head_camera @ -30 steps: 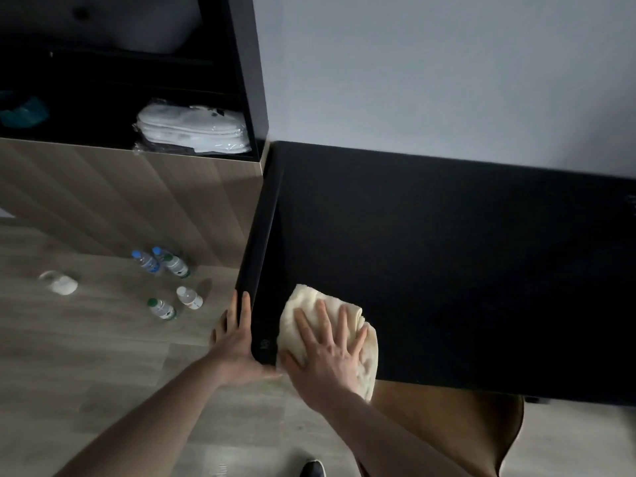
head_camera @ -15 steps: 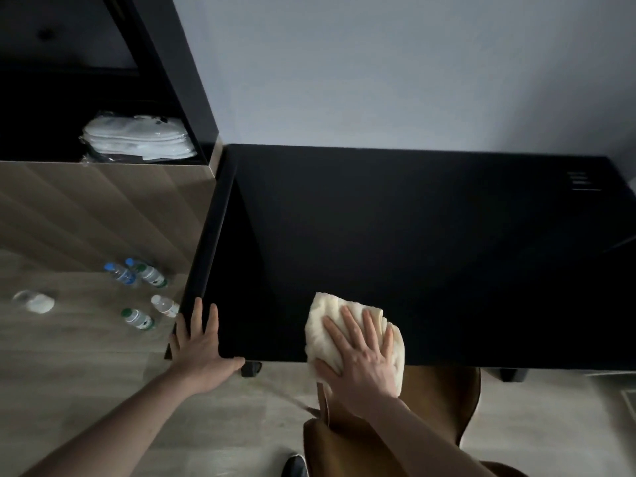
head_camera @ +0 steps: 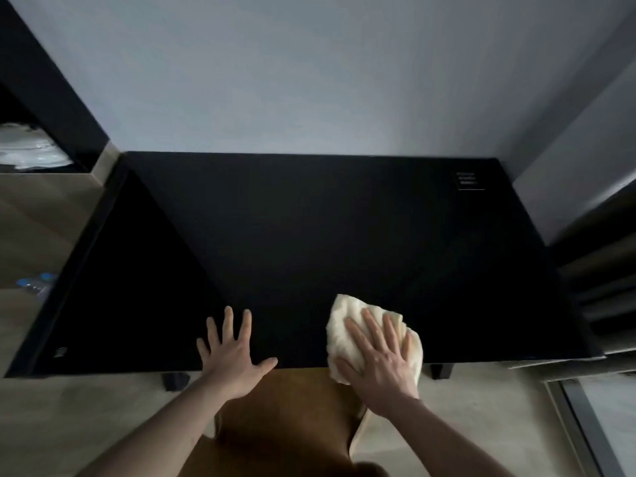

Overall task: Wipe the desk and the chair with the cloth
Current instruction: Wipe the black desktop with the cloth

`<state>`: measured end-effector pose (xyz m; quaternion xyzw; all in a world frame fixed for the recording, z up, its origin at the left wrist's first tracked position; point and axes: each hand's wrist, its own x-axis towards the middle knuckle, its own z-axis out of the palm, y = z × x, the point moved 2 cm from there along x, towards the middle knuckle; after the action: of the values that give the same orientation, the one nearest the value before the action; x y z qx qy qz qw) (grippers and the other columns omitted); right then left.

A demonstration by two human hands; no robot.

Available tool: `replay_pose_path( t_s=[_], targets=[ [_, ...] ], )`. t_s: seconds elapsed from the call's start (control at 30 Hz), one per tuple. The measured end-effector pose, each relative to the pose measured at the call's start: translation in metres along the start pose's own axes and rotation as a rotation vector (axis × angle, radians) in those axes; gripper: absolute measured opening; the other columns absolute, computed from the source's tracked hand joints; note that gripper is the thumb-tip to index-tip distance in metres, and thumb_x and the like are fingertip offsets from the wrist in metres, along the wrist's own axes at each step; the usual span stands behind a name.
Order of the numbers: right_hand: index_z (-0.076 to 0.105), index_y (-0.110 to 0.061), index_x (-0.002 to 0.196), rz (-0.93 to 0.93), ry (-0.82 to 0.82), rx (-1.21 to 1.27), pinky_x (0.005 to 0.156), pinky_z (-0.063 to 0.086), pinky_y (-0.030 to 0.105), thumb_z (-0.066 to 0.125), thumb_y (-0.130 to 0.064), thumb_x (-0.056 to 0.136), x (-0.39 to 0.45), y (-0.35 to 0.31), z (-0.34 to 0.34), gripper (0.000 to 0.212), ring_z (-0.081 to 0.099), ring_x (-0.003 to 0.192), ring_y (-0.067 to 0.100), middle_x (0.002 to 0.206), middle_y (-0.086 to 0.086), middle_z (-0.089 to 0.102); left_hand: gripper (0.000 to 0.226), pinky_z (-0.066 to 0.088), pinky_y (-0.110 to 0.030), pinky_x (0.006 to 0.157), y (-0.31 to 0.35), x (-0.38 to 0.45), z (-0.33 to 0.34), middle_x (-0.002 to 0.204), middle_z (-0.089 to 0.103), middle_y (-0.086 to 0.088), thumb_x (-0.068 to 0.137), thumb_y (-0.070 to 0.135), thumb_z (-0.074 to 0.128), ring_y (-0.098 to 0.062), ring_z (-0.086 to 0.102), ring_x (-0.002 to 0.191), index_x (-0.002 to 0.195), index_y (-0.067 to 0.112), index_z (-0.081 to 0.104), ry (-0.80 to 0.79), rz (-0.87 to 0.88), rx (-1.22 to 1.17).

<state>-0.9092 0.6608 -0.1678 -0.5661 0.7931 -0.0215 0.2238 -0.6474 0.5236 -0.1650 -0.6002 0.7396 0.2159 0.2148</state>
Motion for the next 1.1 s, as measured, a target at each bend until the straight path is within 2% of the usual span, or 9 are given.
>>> replay_pose_path(
  t_s=[0.17, 0.23, 0.37, 0.5, 0.67, 0.9, 1.1],
  targets=[
    [-0.007, -0.063, 0.159, 0.203, 0.036, 0.028, 0.127, -0.007, 0.065, 0.026, -0.086, 0.095, -0.005, 0.106, -0.029, 0.076, -0.019, 0.162, 0.026, 0.177, -0.016, -0.013, 0.112, 0.021, -0.068, 0.125, 0.050, 0.000, -0.002, 0.173, -0.025, -0.008, 0.095, 0.071, 0.057, -0.047, -0.010, 0.160, 0.166, 0.030, -0.019, -0.035, -0.101, -0.014],
    [-0.006, -0.059, 0.162, 0.271, 0.023, 0.059, 0.126, -0.009, 0.067, 0.025, -0.086, 0.096, -0.006, 0.109, -0.029, 0.078, -0.023, 0.161, 0.029, 0.177, -0.013, -0.016, 0.112, 0.024, -0.067, 0.124, 0.050, -0.001, -0.001, 0.174, -0.025, -0.007, 0.094, 0.072, 0.058, -0.046, -0.008, 0.160, 0.166, 0.031, -0.019, -0.033, -0.112, 0.009],
    [-0.007, -0.052, 0.164, 0.372, 0.003, 0.064, 0.118, -0.016, 0.076, 0.021, -0.082, 0.096, -0.001, 0.070, -0.026, 0.080, -0.023, 0.160, 0.040, 0.177, -0.006, -0.017, 0.112, 0.026, -0.069, 0.122, 0.052, 0.000, -0.003, 0.173, -0.027, -0.007, 0.096, 0.069, 0.059, -0.047, -0.009, 0.160, 0.165, 0.031, -0.021, -0.038, -0.117, 0.019],
    [-0.019, -0.054, 0.161, 0.242, -0.080, 0.064, 0.113, -0.023, 0.078, 0.021, -0.081, 0.096, -0.009, 0.036, -0.019, 0.081, -0.035, 0.155, 0.042, 0.174, -0.005, -0.027, 0.112, 0.026, -0.069, 0.122, 0.052, 0.003, -0.001, 0.173, -0.028, -0.007, 0.095, 0.069, 0.059, -0.047, -0.009, 0.160, 0.164, 0.032, -0.022, -0.043, -0.113, 0.027],
    [-0.020, -0.060, 0.158, 0.068, -0.101, 0.074, 0.119, -0.019, 0.074, 0.024, -0.088, 0.094, -0.016, 0.067, -0.026, 0.083, -0.038, 0.155, 0.031, 0.173, -0.014, -0.028, 0.107, 0.026, -0.066, 0.124, 0.055, 0.002, 0.003, 0.172, -0.029, -0.006, 0.099, 0.065, 0.056, -0.044, -0.010, 0.160, 0.165, 0.031, -0.021, -0.043, -0.136, 0.011],
    [-0.015, -0.064, 0.158, 0.011, -0.095, 0.048, 0.124, -0.017, 0.067, 0.026, -0.090, 0.092, -0.011, 0.157, -0.060, 0.082, -0.032, 0.158, 0.026, 0.173, -0.019, -0.025, 0.102, 0.018, -0.063, 0.126, 0.131, -0.007, 0.020, 0.173, -0.026, -0.009, 0.100, 0.071, 0.047, -0.042, -0.012, 0.161, 0.166, 0.028, -0.019, -0.008, -0.051, 0.005],
    [-0.015, -0.064, 0.158, 0.028, -0.048, 0.014, 0.126, -0.011, 0.064, 0.025, -0.090, 0.093, 0.008, 0.282, -0.099, 0.081, -0.025, 0.161, 0.024, 0.172, -0.021, -0.025, 0.104, 0.016, -0.061, 0.128, 0.233, -0.012, 0.035, 0.175, -0.020, -0.009, 0.097, 0.070, 0.053, -0.040, -0.010, 0.161, 0.168, 0.029, -0.011, 0.039, -0.018, -0.056]
  ],
)
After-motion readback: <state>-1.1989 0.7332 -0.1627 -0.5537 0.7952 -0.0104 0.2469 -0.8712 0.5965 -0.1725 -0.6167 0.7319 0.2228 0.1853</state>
